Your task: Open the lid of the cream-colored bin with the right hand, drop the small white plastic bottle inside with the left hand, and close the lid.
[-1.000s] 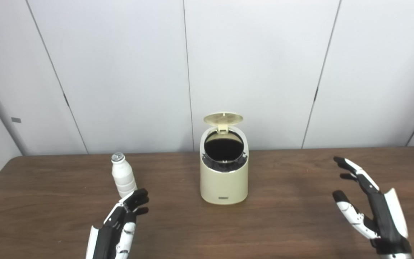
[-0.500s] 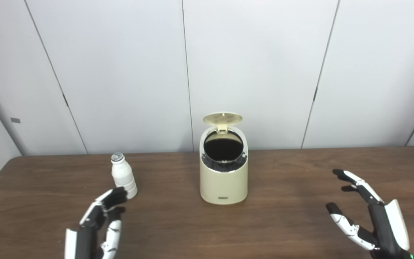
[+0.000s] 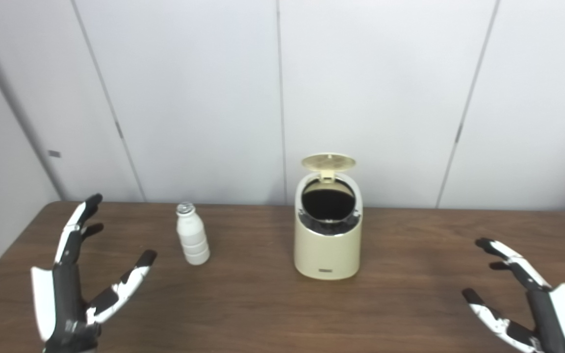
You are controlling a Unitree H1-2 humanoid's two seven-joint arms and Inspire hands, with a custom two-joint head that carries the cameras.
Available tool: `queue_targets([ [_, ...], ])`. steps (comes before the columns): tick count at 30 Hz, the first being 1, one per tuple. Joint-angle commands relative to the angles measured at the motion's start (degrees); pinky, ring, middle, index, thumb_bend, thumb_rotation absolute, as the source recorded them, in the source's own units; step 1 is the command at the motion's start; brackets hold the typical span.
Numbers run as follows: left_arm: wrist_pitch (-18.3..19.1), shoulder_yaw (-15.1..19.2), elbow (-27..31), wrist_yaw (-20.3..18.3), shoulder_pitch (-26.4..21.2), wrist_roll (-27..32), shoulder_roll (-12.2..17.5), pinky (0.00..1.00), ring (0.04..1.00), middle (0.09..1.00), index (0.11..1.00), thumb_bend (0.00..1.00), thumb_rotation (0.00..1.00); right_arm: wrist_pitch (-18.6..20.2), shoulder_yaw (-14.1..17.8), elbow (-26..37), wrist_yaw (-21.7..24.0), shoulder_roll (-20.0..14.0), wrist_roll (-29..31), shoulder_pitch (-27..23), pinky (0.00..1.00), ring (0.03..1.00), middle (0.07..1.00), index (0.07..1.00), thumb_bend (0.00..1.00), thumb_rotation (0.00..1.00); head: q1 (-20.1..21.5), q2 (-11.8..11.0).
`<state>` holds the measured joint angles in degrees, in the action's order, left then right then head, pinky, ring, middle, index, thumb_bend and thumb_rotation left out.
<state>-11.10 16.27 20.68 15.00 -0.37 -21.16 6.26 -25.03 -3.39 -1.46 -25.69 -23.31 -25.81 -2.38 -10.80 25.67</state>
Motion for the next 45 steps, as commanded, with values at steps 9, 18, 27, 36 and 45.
queue_targets([
  [9,15.1,-0.3,-2.3,-6.6,-3.7,5.7,3.9,0.8,0.942,0.984,0.99,1.0,0.52,-1.9,-1.7,-1.2,-2.5,-5.7,6.0,-1.7,0.66,0.806,0.833,0.786,0.16,0.61,-6.1,-0.3],
  [18,17.8,-4.9,-8.8,-7.7,-4.5,2.7,5.0,0.83,0.947,0.972,1.0,1.0,0.49,-1.9,-2.0,-1.9,-2.0,-6.5,8.9,-1.8,0.67,0.807,0.829,0.807,0.28,0.78,-8.7,-0.5],
  [27,19.1,-8.5,-14.6,-8.7,-7.1,2.4,5.2,0.81,0.917,0.936,0.963,1.0,0.46,-1.9,-1.7,-2.8,-1.4,-7.0,9.7,-2.1,0.66,0.81,0.836,0.816,0.4,0.91,-10.3,-0.4],
  [36,23.2,-8.8,-16.8,-7.2,-10.1,1.3,4.8,0.83,0.919,0.947,0.979,1.0,0.44,-1.9,-2.0,-4.4,-2.2,-7.7,9.4,-2.7,0.66,0.812,0.838,0.818,0.48,0.98,-12.1,-1.0],
  [45,25.6,-8.7,-21.3,-6.4,-13.4,0.2,6.3,0.77,0.895,0.934,0.973,1.0,0.4,-1.9,-2.8,-5.8,-2.6,-8.2,10.5,-3.4,0.66,0.807,0.835,0.814,0.55,1.0,-12.7,-1.6],
])
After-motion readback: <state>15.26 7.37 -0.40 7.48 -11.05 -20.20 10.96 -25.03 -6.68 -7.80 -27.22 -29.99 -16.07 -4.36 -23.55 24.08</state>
